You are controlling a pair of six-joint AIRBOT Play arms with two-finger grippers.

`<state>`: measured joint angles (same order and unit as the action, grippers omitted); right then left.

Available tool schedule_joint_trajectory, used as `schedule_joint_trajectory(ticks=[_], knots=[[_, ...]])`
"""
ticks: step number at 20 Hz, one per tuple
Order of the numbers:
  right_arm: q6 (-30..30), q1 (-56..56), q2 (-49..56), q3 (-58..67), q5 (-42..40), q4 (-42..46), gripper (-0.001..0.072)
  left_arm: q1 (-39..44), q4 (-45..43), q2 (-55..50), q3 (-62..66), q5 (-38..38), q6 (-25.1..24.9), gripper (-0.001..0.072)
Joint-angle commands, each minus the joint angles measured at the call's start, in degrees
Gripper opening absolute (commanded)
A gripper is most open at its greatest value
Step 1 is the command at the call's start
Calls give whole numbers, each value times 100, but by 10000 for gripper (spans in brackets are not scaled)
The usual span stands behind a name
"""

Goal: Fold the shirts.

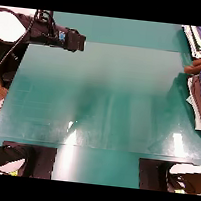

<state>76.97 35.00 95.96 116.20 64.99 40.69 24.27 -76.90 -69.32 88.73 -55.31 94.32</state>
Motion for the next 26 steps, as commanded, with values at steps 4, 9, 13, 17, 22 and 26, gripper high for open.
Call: schedule_joint_trajectory(ticks=[4,9,13,17,22,26], knots=[[109,280,-1058,-684,-136,2,14,4,-2,-4,2,9,15,27],[107,820,-1816,-1526,533,863,14,4,-2,-4,2,26,-33,27],[164,1134,-2601,-2889,743,1989,14,4,-9,-4,2,31,-37,27],[164,1563,-3193,-4148,852,2726,36,4,0,-4,2,31,-136,27],[166,2420,-3316,-4621,1176,2673,655,4,0,-2,2,26,-136,27],[166,2428,-3316,-4037,1139,1996,651,4,0,-4,2,28,-136,27]])
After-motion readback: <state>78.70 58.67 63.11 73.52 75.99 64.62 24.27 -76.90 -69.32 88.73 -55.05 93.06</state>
